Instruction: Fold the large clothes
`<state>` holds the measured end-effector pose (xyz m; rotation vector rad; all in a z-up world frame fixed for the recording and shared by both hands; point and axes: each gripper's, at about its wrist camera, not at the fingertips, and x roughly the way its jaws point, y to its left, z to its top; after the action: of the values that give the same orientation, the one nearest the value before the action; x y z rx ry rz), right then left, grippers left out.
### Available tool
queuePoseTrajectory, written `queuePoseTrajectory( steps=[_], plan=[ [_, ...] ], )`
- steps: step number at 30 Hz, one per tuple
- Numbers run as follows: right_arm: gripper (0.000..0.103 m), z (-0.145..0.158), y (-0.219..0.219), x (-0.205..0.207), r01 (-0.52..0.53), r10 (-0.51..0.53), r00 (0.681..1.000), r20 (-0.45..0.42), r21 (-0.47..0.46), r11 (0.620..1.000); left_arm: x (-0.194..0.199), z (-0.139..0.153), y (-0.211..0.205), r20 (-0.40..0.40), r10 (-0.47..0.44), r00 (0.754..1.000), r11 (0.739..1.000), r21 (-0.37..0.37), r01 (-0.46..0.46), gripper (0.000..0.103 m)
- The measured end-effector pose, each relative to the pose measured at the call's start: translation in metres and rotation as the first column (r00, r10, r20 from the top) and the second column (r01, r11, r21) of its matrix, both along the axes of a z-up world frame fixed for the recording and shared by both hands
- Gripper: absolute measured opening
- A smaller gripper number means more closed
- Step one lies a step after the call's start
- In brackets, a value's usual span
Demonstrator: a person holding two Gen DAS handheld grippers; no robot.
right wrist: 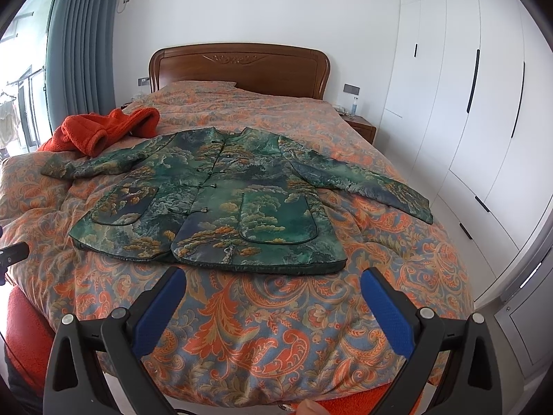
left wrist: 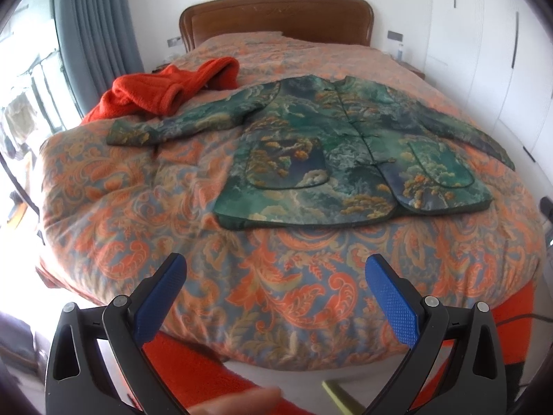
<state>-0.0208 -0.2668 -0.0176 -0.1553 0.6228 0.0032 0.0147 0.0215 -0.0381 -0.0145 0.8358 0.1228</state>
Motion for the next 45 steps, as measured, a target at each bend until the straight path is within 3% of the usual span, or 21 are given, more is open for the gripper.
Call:
queuePoseTrajectory(
  steps=[3, 7, 13, 17, 21, 24, 27, 29, 31, 32, 33, 34, 36, 38, 41, 45],
  plan=[
    [0.103, 0.004, -0.016, 0.005, 0.012, -0.014, 0.998, 0.056, 0.028, 1.0, 0.01, -0.009, 0.014, -0.018, 0.029, 0.999, 0.999, -0.02, -0.029, 0.103],
    [0.103, 0.012, -0.052, 0.016, 0.02, -0.03, 0.995, 0.095, 0.106, 0.994, 0.023, -0.012, 0.041, -0.03, 0.071, 0.997, 0.991, -0.109, -0.074, 0.103],
    [0.103, 0.012, -0.085, 0.027, 0.036, -0.051, 0.987, 0.151, 0.1, 0.994, 0.05, -0.02, 0.065, 0.008, 0.088, 0.996, 0.986, -0.146, -0.086, 0.103],
    [0.103, -0.014, -0.104, 0.063, 0.027, -0.032, 0.998, 0.045, 0.108, 0.994, 0.107, -0.067, 0.094, -0.065, 0.053, 0.997, 0.983, -0.173, -0.063, 0.102],
    [0.103, -0.059, -0.144, 0.129, 0.021, 0.013, 0.99, -0.141, 0.236, 0.972, 0.167, -0.128, 0.123, -0.201, 0.036, 0.979, 0.97, -0.23, -0.082, 0.102],
    [0.103, -0.096, -0.161, 0.173, 0.052, 0.019, 0.965, -0.26, 0.265, 0.963, 0.185, -0.15, 0.128, -0.23, 0.028, 0.973, 0.958, -0.273, -0.092, 0.102],
    [0.103, -0.123, -0.16, 0.197, 0.035, 0.073, 0.944, -0.322, 0.316, 0.948, 0.192, -0.152, 0.121, -0.215, 0.018, 0.976, 0.954, -0.288, -0.081, 0.1],
    [0.103, -0.139, -0.154, 0.21, 0.031, 0.101, 0.929, -0.357, 0.346, 0.938, 0.192, -0.148, 0.116, -0.198, -0.001, 0.98, 0.956, -0.288, -0.057, 0.091],
    [0.103, -0.152, -0.148, 0.217, 0.038, 0.113, 0.915, -0.386, 0.362, 0.931, 0.189, -0.146, 0.117, -0.195, -0.031, 0.98, 0.95, -0.31, -0.031, 0.073],
    [0.102, -0.157, -0.145, 0.219, 0.045, 0.115, 0.911, -0.397, 0.371, 0.927, 0.188, -0.144, 0.116, -0.199, -0.039, 0.979, 0.95, -0.31, -0.025, 0.055],
    [0.1, -0.161, -0.143, 0.22, 0.045, 0.127, 0.907, -0.401, 0.392, 0.919, 0.186, -0.143, 0.115, -0.205, -0.034, 0.978, 0.955, -0.294, -0.028, 0.04],
    [0.087, -0.162, -0.141, 0.219, 0.037, 0.142, 0.907, -0.396, 0.41, 0.911, 0.186, -0.141, 0.117, -0.205, -0.03, 0.978, 0.96, -0.277, -0.029, 0.033],
    [0.072, -0.163, -0.138, 0.217, 0.046, 0.121, 0.907, -0.404, 0.381, 0.923, 0.182, -0.136, 0.123, -0.192, -0.029, 0.981, 0.959, -0.283, -0.027, 0.018],
    [0.032, -0.161, -0.14, 0.215, 0.043, 0.121, 0.91, -0.396, 0.383, 0.923, 0.175, -0.128, 0.128, -0.175, -0.025, 0.984, 0.954, -0.298, -0.029, 0.013],
    [0.021, -0.152, -0.148, 0.21, 0.052, 0.125, 0.916, -0.381, 0.422, 0.905, 0.166, -0.119, 0.128, -0.155, -0.034, 0.987, 0.953, -0.302, -0.015, 0.01],
    [0.015, -0.139, -0.147, 0.203, 0.026, 0.131, 0.92, -0.37, 0.391, 0.92, 0.162, -0.113, 0.117, -0.143, -0.066, 0.988, 0.96, -0.279, 0.024, 0.008]
  ],
)
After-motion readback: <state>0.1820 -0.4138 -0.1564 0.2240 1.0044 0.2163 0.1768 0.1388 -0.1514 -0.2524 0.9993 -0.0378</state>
